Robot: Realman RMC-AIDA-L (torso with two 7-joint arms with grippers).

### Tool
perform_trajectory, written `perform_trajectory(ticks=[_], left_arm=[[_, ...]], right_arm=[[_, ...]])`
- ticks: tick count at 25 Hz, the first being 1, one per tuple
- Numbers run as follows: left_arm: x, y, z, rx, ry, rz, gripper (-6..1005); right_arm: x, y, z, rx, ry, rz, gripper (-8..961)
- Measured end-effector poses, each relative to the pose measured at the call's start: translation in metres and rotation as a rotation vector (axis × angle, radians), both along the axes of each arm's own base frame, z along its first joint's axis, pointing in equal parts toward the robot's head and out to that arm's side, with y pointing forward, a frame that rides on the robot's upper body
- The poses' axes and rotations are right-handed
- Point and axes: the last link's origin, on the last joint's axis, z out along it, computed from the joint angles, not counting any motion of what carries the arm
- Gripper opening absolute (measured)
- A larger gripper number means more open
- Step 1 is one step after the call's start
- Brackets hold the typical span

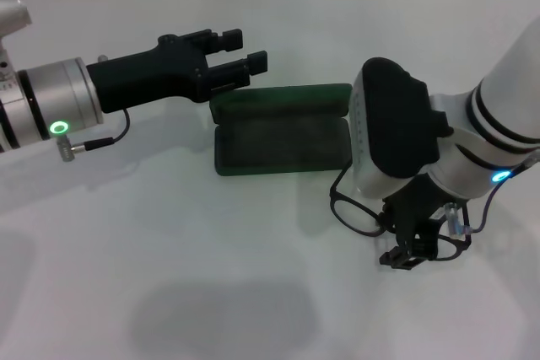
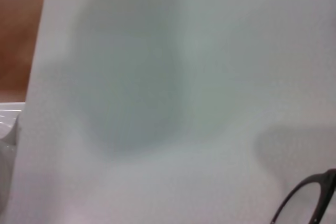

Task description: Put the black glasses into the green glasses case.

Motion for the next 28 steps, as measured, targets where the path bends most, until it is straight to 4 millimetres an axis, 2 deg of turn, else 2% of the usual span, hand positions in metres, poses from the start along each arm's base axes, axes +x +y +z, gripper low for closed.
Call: perform_trajectory(ticks=[8,14,18,19,21,23,26,28], left_arm=[[0.0,-0.001,-0.002,0.0,0.004,-0.005,637],[0.0,-0.001,-0.002,0.005,0.009,-0.012,637],[0.001,-0.001,-0.002,0.004,0.006,-0.016,637],[0.001,-0.001,-0.002,0.004,0.005,-0.016,637],[0.001,-0.002,-0.002,0.005,0.003,-0.017,637],[0.001,-0.003,-0.001,0.002,-0.006,-0.023,637],[0.004,-0.01,0.004,-0.002,-0.058,-0.05,636],[0.006,-0.021,0.015,0.016,-0.148,-0.086,636]], right_arm=[[0.002,0.001,-0.002,0.017,0.01,0.005,465],[0.002,0.001,-0.002,0.014,0.01,0.011,309],[0.001,0.004,0.003,0.027,0.019,0.008,168],[0.0,0.005,0.007,0.03,0.026,0.001,133],[-0.003,0.01,0.024,0.052,0.061,-0.019,125],[-0.004,0.015,0.047,0.087,0.12,-0.036,116],[0.002,0.018,0.077,0.138,0.239,-0.044,112],[0.01,0.017,0.089,0.15,0.339,-0.035,113]])
